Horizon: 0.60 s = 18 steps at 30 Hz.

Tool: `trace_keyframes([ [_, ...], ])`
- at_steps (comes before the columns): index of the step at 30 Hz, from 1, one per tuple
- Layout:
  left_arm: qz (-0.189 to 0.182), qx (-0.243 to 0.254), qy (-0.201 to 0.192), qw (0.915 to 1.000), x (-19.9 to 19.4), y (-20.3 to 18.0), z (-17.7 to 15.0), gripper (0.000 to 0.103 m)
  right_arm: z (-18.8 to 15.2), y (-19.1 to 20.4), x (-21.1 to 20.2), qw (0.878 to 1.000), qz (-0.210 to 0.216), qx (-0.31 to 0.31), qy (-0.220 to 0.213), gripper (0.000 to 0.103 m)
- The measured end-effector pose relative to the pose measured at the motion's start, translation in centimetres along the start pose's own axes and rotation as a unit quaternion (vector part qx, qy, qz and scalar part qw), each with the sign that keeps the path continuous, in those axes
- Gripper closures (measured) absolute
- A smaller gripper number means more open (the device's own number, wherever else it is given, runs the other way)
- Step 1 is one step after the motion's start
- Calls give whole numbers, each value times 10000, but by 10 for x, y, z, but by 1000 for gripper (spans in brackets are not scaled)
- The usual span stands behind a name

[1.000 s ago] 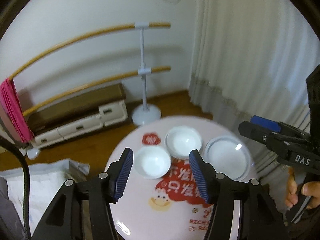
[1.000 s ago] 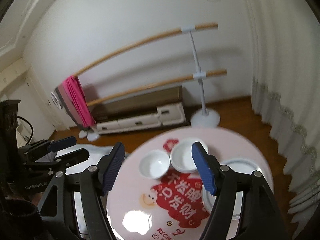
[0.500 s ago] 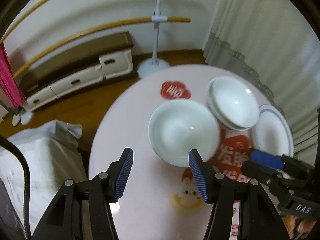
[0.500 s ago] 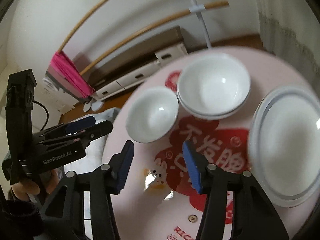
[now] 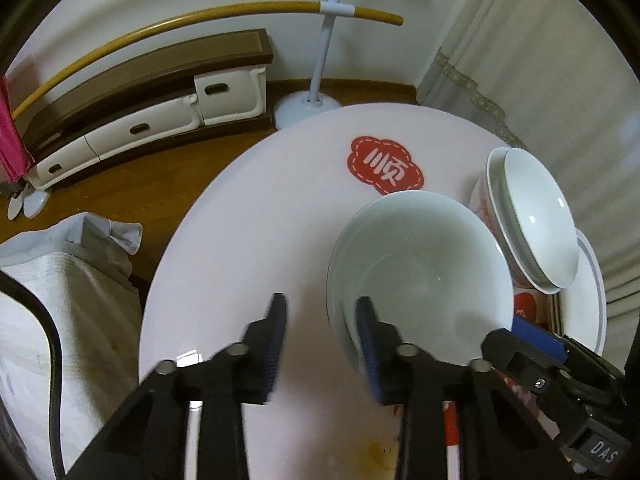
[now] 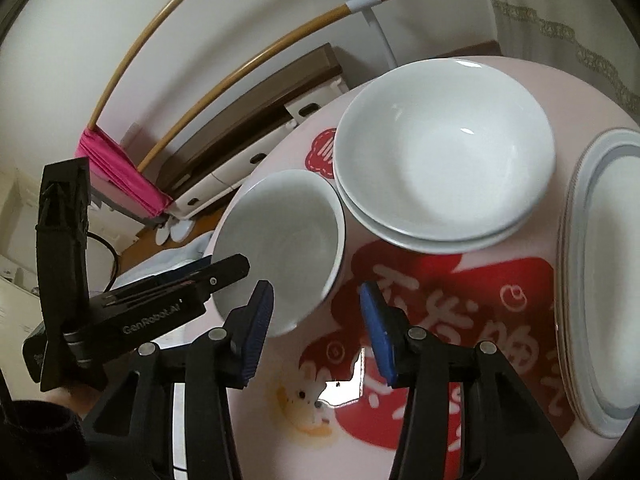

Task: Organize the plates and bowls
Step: 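Move the right gripper to another white bowl and pinch its rim, then lift the bowl and carry it over the bowl stack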

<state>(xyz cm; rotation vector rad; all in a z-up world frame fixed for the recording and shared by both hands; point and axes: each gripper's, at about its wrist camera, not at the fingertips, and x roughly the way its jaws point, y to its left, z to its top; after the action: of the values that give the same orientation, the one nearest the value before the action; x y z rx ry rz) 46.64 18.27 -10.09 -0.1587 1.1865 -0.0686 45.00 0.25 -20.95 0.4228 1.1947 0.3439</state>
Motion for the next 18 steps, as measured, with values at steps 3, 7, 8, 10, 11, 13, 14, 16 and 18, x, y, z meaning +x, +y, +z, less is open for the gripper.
trace_keyframes([
  [3, -140, -16, -9, 9999, 14, 4, 5, 89, 1, 2, 8, 10000, -45, 8, 20, 57],
  [7, -114, 102, -62, 9999, 18, 6, 5, 94, 3, -2, 16, 10000, -51, 75, 22, 66],
  [8, -111, 111, -77, 9998, 18, 6, 4, 94, 3, -4, 17, 9999, -31, 98, 20, 73],
  [10, -133, 116, -125, 9998, 19, 8, 2, 94, 4, -6, 20, 9999, -16, 107, 31, 80],
  [11, -127, 122, -139, 9997, 20, 8, 1, 94, 4, -6, 20, 9999, -1, 102, 27, 81],
  [13, -127, 141, -188, 9996, 16, 8, -7, 94, 3, -7, 21, 9999, 16, 107, 12, 82],
  [14, -116, 171, -213, 9996, 15, 8, -8, 94, 3, -9, 20, 9999, 21, 97, 20, 83],
  [16, -82, 211, -258, 9994, 7, 1, -16, 95, 2, -11, 20, 10000, 34, 52, 65, 85],
  [18, -52, 253, -326, 9991, -7, -6, -24, 95, -1, -13, 18, 9999, 88, 16, 144, 85],
])
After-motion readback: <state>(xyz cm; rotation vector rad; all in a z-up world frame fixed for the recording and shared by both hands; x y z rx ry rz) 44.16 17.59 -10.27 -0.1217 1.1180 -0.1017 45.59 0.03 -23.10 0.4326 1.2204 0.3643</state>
